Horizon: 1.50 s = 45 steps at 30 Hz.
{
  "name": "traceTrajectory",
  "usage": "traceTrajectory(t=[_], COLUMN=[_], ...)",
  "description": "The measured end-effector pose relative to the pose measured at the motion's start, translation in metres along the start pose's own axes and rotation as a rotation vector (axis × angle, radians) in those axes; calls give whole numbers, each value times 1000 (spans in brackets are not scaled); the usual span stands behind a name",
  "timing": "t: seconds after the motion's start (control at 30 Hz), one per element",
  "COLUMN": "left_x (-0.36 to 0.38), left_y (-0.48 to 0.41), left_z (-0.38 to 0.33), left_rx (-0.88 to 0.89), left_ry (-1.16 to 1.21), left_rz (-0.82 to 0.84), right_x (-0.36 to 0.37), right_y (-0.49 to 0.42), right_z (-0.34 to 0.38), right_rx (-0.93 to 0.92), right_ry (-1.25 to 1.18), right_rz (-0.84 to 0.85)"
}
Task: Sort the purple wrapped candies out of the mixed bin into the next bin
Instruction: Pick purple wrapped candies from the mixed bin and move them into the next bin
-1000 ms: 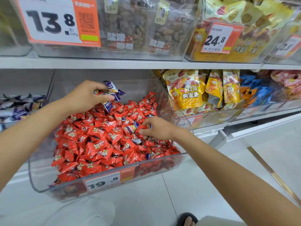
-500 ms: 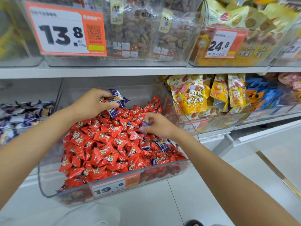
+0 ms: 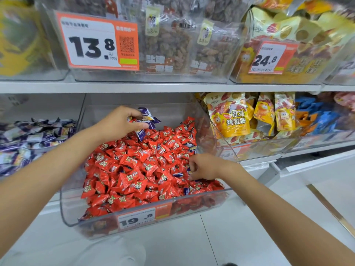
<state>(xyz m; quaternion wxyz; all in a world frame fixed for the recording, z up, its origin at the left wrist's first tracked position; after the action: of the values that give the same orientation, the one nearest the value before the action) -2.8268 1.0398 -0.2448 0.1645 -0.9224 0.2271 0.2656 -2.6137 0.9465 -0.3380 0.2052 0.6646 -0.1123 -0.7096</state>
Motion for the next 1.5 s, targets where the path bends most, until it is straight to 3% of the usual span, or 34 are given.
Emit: traceTrajectory(t=[0.17, 0.37, 0.57, 0.67, 0.9, 1.1, 1.27, 1.33, 1.5], left_x=[-1, 0, 2, 1, 2, 0, -2, -2, -3], left_y=[0, 2, 4, 4, 6, 3, 4, 4, 4], left_z=[1, -3, -4, -2, -1, -1, 1, 1, 2], left_rx=[4, 28, -1, -3, -22, -36, -53, -57, -51], left_ry=[-15, -5, 19, -6, -36, -29, -33, -30, -27], left_rz=[-7, 4, 37, 32, 22, 1, -12, -14, -6], right_x=[-2, -49, -14, 5, -14, -40, -50, -56, -57], right_y=[0, 21, 11, 3, 6, 14, 16, 14, 7], right_z=[4, 12, 4, 12, 12, 8, 10, 11, 5], right_rx=[-15, -31, 14, 7, -26, -77, -108, -101, -37], right_ry=[4, -483, -162, -108, -308, -626, -885, -863, -458], right_rz=[-33, -225, 2, 30, -97, -217, -195, -222, -291])
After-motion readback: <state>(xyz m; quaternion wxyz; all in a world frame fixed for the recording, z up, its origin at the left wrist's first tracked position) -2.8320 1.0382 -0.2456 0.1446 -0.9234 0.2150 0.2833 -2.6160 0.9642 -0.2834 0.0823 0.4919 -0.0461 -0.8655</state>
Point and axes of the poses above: each hand's wrist, its own y-axis away from the middle knuckle, its own x-axis out of the palm, z = x × y, the point moved 7 cm from there along -y, towards the middle knuckle, and after that the axes turned 11 degrees about y, right-handed, at the moved point
